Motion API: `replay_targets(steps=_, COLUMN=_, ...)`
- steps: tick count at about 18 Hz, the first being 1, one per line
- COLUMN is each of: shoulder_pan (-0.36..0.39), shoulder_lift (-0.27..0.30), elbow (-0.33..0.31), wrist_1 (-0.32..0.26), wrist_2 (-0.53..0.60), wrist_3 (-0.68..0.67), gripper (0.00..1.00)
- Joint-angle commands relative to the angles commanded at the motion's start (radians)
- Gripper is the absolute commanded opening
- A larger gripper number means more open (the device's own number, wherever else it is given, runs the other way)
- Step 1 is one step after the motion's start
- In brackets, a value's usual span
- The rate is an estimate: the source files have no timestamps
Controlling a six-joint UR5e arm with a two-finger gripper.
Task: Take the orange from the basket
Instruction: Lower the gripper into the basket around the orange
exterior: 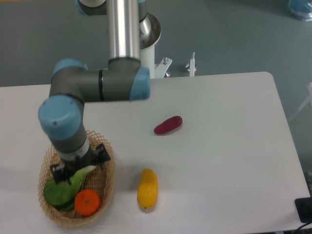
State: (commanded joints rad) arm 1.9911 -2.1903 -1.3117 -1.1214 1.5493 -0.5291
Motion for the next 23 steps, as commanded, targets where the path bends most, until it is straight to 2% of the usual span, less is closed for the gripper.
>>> replay_targets(steps=6, shoulder_pan=-0.005, shoulder_lift=-0.005, elbow=0.019, wrist_1=0.008, wrist_2=-0.008, wrist_3=-0.009, gripper=1.0)
replay_targets(steps=20, shoulder_pan=-0.008, shoulder_lift=-0.075, elbow=0.025, wrist_1=0.015, wrist_2=-0.018, wrist_3=-0.015, gripper=1.0)
replay_targets(steps=23, shoulder_pan=-0.008, shoulder_lift=-0.086, elbow=0.032, wrist_1=0.032, wrist_2=-0.018, wrist_3=-0.017, gripper=1.0)
